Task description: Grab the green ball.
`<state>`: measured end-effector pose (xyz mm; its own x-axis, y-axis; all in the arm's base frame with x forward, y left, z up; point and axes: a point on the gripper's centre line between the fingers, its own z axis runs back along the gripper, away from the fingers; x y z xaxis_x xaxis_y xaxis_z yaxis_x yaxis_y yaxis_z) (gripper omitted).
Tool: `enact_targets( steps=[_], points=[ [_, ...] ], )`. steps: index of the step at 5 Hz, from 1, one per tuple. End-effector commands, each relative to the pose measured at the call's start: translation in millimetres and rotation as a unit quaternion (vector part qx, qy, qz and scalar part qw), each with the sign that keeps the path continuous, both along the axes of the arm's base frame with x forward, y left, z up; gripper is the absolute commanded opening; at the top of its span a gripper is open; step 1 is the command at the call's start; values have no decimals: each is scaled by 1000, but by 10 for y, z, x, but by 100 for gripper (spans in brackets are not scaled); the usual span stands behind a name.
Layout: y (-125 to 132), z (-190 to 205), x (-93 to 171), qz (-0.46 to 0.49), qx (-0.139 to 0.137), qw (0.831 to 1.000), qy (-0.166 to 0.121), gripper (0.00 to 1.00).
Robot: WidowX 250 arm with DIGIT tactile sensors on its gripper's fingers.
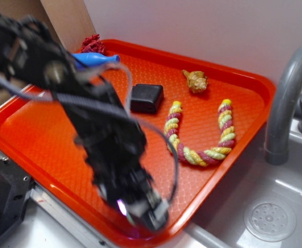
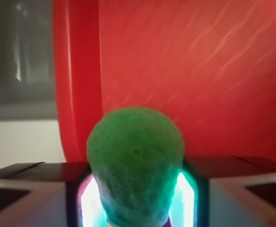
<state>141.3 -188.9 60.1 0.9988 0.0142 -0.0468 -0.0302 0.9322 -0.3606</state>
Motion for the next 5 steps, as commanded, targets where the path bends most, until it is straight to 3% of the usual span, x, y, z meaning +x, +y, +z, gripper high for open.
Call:
enact_targets(
  steps=[1, 2, 3, 4, 5],
  points=[
    [741, 1249, 335, -71, 81, 983, -147, 0],
    [1200, 1773, 419, -63, 117, 963, -236, 0],
    [1483, 2117, 510, -35, 141, 967, -211, 0],
    [1601, 2133, 577, -8, 170, 966, -195, 0],
    [1575, 1857, 719, -2, 206, 964, -166, 0]
  ],
)
